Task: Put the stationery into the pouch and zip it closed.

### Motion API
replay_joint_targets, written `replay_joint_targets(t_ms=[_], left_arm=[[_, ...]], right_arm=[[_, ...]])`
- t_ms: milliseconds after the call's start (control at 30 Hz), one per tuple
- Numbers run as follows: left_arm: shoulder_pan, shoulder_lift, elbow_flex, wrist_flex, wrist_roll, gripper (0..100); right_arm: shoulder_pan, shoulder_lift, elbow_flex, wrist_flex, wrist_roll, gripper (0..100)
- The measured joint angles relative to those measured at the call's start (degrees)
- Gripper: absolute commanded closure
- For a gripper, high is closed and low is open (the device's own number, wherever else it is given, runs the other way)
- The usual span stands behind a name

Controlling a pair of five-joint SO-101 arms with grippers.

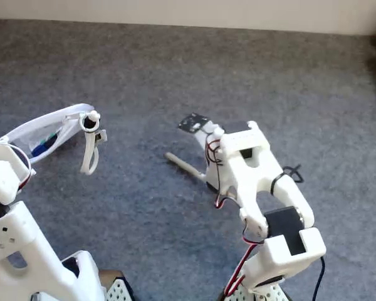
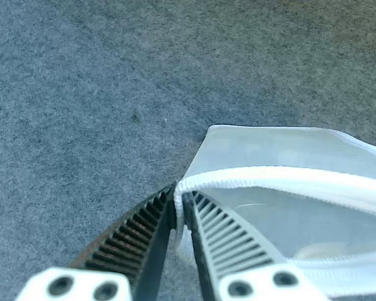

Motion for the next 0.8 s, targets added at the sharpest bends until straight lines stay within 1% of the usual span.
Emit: replay_joint_targets(t_ms=[67, 133, 233, 267, 400, 600, 700, 800], left_arm=[[0.0, 0.0, 0.0, 0.0, 0.0, 99], [0.0, 0.0, 0.0, 0.0, 0.0, 99], [0.0, 0.0, 0.0, 0.0, 0.0, 99], [0.0, 0.0, 0.0, 0.0, 0.0, 99], [0.0, 0.0, 0.0, 0.0, 0.0, 99], [0.0, 0.0, 0.0, 0.0, 0.0, 99], [0.0, -0.1, 0.4, 0.0, 0.0, 99], [0.0, -0.1, 1.7, -1.7, 0.0, 99]], right_arm=[[-0.1, 0.0, 0.0, 0.0, 0.0, 96.7], [-0.2, 0.0, 0.0, 0.2, -0.3, 92.2], [-0.3, 0.0, -0.1, 2.2, -5.5, 84.5], [-0.6, 0.0, -0.7, 3.3, -7.0, 83.6], [-3.3, 0.0, -4.2, 7.6, -9.8, 83.6], [-8.0, 0.0, -6.6, 8.4, -10.1, 83.6], [-10.4, 0.0, -6.6, 5.2, -10.1, 83.6], [-12.1, 0.0, -6.6, -1.1, -10.1, 83.6]])
